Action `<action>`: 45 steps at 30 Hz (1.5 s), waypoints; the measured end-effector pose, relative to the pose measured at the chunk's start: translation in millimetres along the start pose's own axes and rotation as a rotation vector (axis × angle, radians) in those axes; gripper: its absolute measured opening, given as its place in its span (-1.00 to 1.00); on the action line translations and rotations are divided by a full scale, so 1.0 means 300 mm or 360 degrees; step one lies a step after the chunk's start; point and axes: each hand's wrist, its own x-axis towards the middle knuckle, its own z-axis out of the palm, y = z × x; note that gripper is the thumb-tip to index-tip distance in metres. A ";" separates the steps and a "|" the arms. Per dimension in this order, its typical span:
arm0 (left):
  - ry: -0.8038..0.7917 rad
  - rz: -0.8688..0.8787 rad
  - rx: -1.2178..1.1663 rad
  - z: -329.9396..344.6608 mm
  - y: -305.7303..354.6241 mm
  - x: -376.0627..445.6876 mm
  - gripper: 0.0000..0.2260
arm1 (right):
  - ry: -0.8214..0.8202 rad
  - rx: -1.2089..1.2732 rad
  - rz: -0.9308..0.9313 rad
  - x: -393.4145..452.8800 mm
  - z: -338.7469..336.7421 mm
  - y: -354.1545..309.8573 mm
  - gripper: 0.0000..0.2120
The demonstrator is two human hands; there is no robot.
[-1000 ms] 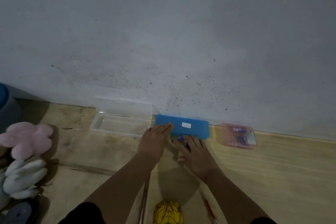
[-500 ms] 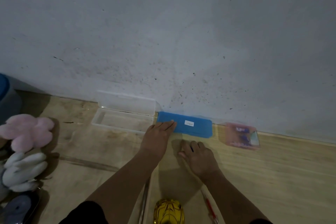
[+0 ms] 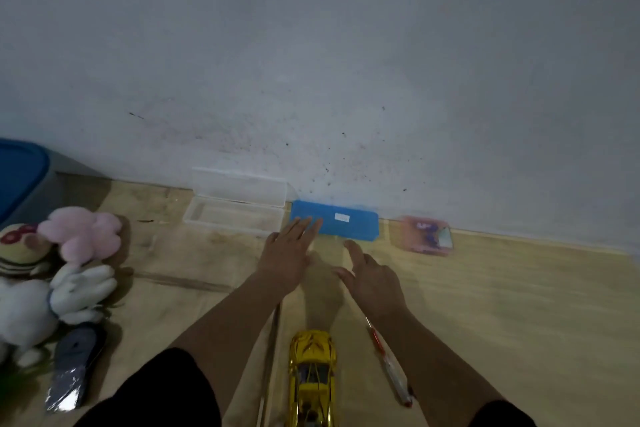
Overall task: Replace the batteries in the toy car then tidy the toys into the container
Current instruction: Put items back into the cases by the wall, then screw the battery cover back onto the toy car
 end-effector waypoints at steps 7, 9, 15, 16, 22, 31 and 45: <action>-0.0056 -0.0006 -0.0049 -0.081 0.065 -0.204 -0.31 | -0.0308 0.0279 0.0003 -0.244 -0.085 -0.007 -0.29; -0.0062 -0.0056 -0.0127 -0.092 0.074 -0.264 -0.31 | -0.0339 0.0310 -0.0019 -0.291 -0.105 -0.007 -0.27; -0.0321 -0.0313 -0.0357 -0.043 0.141 -0.457 -0.11 | -0.0547 0.0326 -0.0207 -0.413 -0.126 0.002 -0.22; -0.0383 -0.0346 -0.0360 -0.025 0.163 -0.485 -0.06 | -0.0578 0.0287 -0.0244 -0.429 -0.113 0.005 -0.22; -0.0524 -0.0605 -0.0250 0.121 0.294 -0.613 0.03 | -0.0686 0.0210 -0.0414 -0.480 -0.031 0.004 -0.36; -0.0282 -0.0742 -0.0864 0.168 0.276 -0.630 -0.01 | -0.0638 0.0453 -0.0346 -0.477 -0.021 -0.014 -0.35; -0.0038 -0.0486 -0.2200 -0.106 0.198 -0.657 -0.15 | -0.0357 0.0894 -0.0351 -0.393 -0.267 -0.139 -0.30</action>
